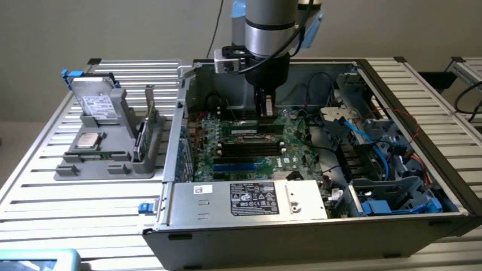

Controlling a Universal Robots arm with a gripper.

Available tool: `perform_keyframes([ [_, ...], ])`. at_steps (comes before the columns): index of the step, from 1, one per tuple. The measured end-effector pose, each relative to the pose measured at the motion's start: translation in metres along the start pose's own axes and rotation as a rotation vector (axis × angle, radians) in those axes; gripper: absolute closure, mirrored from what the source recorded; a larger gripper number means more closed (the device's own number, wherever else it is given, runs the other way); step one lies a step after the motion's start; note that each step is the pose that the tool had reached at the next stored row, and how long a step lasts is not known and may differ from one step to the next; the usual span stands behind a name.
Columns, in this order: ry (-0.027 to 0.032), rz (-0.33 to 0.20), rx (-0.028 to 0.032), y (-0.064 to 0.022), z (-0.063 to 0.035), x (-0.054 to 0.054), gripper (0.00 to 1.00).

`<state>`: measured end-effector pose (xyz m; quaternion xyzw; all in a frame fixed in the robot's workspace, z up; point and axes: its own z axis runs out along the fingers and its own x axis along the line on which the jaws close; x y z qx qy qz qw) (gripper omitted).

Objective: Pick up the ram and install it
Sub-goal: 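Insert the ram into the slot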

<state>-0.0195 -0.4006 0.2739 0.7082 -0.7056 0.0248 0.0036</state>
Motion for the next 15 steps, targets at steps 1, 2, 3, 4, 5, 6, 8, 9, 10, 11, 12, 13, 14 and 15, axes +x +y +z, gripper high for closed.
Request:
perform_keyframes([
  [1, 0.0033, 0.000, 0.0000, 0.0000, 0.0009, -0.0005, 0.86],
  [2, 0.0064, -0.001, -0.0001, -0.0001, 0.0015, -0.0011, 0.86],
  [3, 0.0089, -0.001, 0.0000, -0.0002, 0.0020, -0.0015, 0.86],
  [4, 0.0093, -0.001, 0.0000, -0.0004, 0.0020, -0.0015, 0.86],
  [5, 0.0094, -0.001, 0.0000, -0.0007, 0.0020, -0.0015, 0.86],
  [6, 0.0095, -0.001, -0.0001, -0.0009, 0.0020, -0.0015, 0.86],
  [8, 0.0092, -0.001, -0.0001, -0.0014, 0.0022, -0.0015, 0.86],
  [9, 0.0086, -0.001, -0.0002, -0.0014, 0.0025, -0.0016, 0.86],
  [10, 0.0079, -0.001, 0.0000, -0.0014, 0.0032, -0.0017, 0.86],
  [11, 0.0078, -0.002, -0.0001, -0.0014, 0.0044, -0.0017, 0.86],
  [12, 0.0078, -0.003, -0.0001, -0.0014, 0.0055, -0.0017, 0.86],
  [13, 0.0078, -0.004, 0.0000, -0.0013, 0.0065, -0.0017, 0.86],
  [14, 0.0078, -0.005, 0.0000, -0.0013, 0.0075, -0.0018, 0.86],
  [15, 0.0078, -0.006, 0.0000, -0.0013, 0.0091, -0.0018, 0.86],
])
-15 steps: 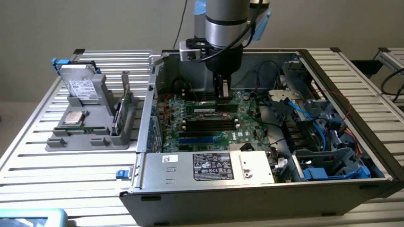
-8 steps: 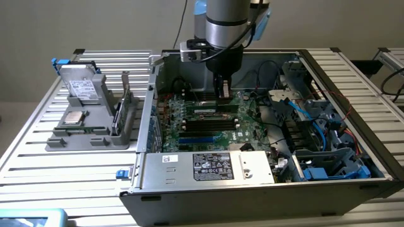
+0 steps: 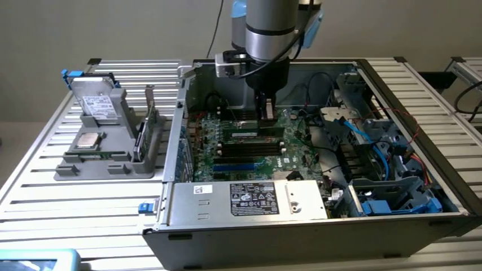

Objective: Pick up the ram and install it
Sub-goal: 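Insert the ram into the slot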

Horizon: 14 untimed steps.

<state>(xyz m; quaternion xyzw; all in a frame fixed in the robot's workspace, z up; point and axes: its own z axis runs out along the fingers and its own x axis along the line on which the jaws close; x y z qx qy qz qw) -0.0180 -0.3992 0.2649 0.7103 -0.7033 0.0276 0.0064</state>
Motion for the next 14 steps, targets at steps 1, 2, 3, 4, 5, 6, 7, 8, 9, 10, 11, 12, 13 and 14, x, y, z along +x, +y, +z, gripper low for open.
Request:
perform_keyframes([
  [1, -0.0001, -0.001, 0.0001, 0.0000, 0.0016, 0.000, 0.86],
  [2, -0.0002, -0.001, 0.0002, 0.0001, 0.0033, 0.000, 0.86],
  [3, -0.0002, -0.002, 0.0002, 0.0001, 0.0050, 0.000, 0.86],
  [4, -0.0001, -0.003, 0.0002, 0.0002, 0.0065, 0.000, 0.86],
  [5, -0.0003, -0.003, 0.0002, 0.0002, 0.0073, 0.000, 0.86],
  [6, 0.0000, -0.004, 0.0001, 0.0003, 0.0075, 0.000, 0.86],
  [7, 0.0003, -0.004, 0.0002, 0.0003, 0.0077, 0.000, 0.86],
  [8, 0.0011, -0.005, 0.0002, 0.0002, 0.0081, 0.000, 0.86],
  [9, 0.0024, -0.006, 0.0002, 0.0002, 0.0086, 0.000, 0.86],
  [10, 0.0035, -0.006, 0.0003, 0.0002, 0.0094, 0.000, 0.86],
  [11, 0.0043, -0.006, 0.0003, 0.0003, 0.0104, 0.000, 0.86],
  [12, 0.0046, -0.007, 0.0003, 0.0003, 0.0117, 0.000, 0.86],
  [13, 0.0048, -0.007, 0.0003, 0.0004, 0.0130, 0.000, 0.86],
  [14, 0.0047, -0.008, 0.0003, 0.0004, 0.0141, -0.001, 0.86],
])
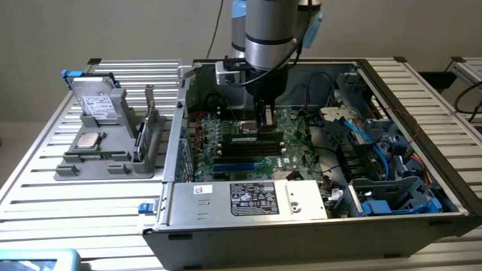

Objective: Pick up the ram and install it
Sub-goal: 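Insert the ram into the slot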

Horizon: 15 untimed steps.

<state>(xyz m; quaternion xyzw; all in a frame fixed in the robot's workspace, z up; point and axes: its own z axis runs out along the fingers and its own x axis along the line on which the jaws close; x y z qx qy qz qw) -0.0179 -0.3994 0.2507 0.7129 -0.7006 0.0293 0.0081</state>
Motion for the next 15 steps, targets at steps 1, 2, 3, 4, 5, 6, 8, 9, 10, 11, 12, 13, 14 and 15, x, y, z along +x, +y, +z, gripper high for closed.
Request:
perform_keyframes([
  [1, 0.0001, 0.000, -0.0001, 0.0001, 0.0008, 0.0000, 0.86],
  [2, -0.0001, -0.001, -0.0002, 0.0001, 0.0016, -0.0001, 0.86],
  [3, -0.0001, -0.001, -0.0003, 0.0001, 0.0022, -0.0001, 0.86],
  [4, -0.0001, -0.001, -0.0004, 0.0001, 0.0030, -0.0001, 0.86],
  [5, -0.0001, -0.002, -0.0005, 0.0002, 0.0037, -0.0002, 0.86],
  [6, 0.0001, -0.003, -0.0007, 0.0001, 0.0043, -0.0002, 0.86],
  [8, 0.0014, -0.005, -0.0015, -0.0002, 0.0051, -0.0003, 0.86],
  [9, 0.0025, -0.006, -0.0026, -0.0005, 0.0054, -0.0003, 0.86],
  [10, 0.0033, -0.006, -0.0043, -0.0007, 0.0059, -0.0003, 0.86],
  [11, 0.0033, -0.006, -0.0071, -0.0010, 0.0064, -0.0004, 0.86],
  [12, 0.0030, -0.006, -0.0121, -0.0014, 0.0067, -0.0004, 0.86],
  [13, 0.0030, -0.007, -0.0171, -0.0018, 0.0069, -0.0004, 0.86],
  [14, 0.0030, -0.007, -0.0220, -0.0025, 0.0071, -0.0004, 0.86],
  [15, 0.0031, -0.007, -0.0251, -0.0031, 0.0072, -0.0004, 0.86],
])
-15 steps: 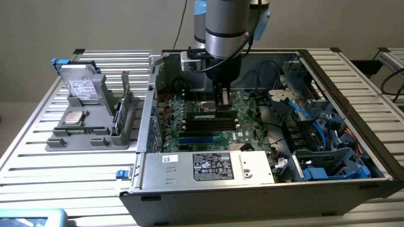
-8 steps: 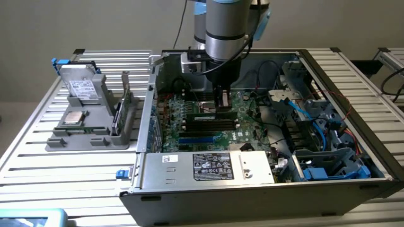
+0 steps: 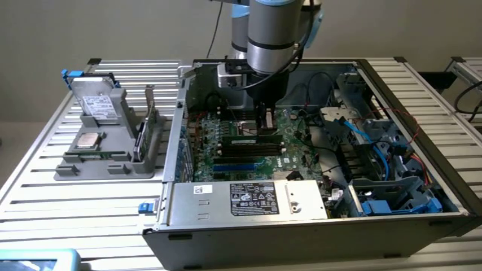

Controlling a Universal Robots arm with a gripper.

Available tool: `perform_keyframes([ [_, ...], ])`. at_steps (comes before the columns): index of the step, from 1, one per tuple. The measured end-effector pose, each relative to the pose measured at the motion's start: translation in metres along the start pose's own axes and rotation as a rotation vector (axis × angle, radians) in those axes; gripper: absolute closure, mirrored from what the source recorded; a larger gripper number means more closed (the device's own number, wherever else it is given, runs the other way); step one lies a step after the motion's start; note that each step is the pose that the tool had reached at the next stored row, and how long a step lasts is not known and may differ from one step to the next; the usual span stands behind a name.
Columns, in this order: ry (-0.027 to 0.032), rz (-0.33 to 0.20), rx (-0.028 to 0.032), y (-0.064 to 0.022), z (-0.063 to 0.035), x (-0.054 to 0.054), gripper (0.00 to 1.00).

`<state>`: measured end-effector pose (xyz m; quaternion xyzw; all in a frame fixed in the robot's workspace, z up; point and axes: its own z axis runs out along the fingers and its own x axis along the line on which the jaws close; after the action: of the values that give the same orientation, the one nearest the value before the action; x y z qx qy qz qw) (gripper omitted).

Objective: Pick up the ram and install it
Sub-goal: 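Insert the ram into the slot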

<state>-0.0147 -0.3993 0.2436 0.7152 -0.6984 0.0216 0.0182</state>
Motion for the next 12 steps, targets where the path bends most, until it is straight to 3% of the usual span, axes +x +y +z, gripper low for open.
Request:
perform_keyframes([
  [5, 0.0009, 0.000, -0.0014, -0.0006, 0.0007, 0.0002, 0.86],
  [12, 0.0069, 0.000, -0.0003, -0.0007, 0.0038, 0.0002, 0.86],
])
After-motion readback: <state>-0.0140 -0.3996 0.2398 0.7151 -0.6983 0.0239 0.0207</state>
